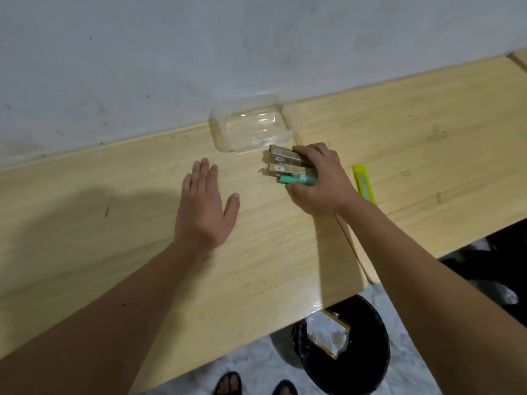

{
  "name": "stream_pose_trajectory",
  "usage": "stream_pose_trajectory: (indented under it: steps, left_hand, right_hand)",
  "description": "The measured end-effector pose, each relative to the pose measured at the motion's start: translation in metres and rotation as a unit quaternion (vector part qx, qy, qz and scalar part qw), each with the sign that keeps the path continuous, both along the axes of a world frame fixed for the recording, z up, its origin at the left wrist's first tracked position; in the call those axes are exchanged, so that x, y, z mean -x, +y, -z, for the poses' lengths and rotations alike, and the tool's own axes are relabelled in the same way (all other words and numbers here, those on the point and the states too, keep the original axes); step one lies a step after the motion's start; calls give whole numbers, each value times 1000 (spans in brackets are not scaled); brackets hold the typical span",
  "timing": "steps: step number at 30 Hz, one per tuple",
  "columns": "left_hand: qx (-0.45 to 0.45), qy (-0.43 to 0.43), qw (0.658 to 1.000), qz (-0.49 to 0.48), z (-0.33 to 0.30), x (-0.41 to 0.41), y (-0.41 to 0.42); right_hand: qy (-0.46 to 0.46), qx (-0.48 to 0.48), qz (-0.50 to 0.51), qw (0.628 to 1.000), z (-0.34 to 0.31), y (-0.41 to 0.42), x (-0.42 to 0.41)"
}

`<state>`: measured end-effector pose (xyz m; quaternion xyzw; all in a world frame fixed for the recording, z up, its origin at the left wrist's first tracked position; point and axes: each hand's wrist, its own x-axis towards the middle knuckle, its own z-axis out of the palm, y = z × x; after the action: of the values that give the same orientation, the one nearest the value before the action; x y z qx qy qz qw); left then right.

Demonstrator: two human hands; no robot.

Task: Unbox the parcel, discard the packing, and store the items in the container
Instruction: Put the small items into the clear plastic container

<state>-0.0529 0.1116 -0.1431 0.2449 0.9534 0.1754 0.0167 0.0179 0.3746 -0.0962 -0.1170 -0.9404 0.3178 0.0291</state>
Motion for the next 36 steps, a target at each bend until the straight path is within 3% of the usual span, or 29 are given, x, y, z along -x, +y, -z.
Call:
stream_pose_trajectory:
  steps: [15,23,36]
  left_hand:
    - [-38,50,998,-4,1,-1,2]
    - [-38,5,999,-19,-5,0,2]
    - [-43,-14,999,-20,-5,0,3]
  right_hand:
    - [34,111,-3,993,-2,-8,-2]
    - [100,110,-67,987,-52,-10,76]
    - [-74,58,-168,981,-26,1,158]
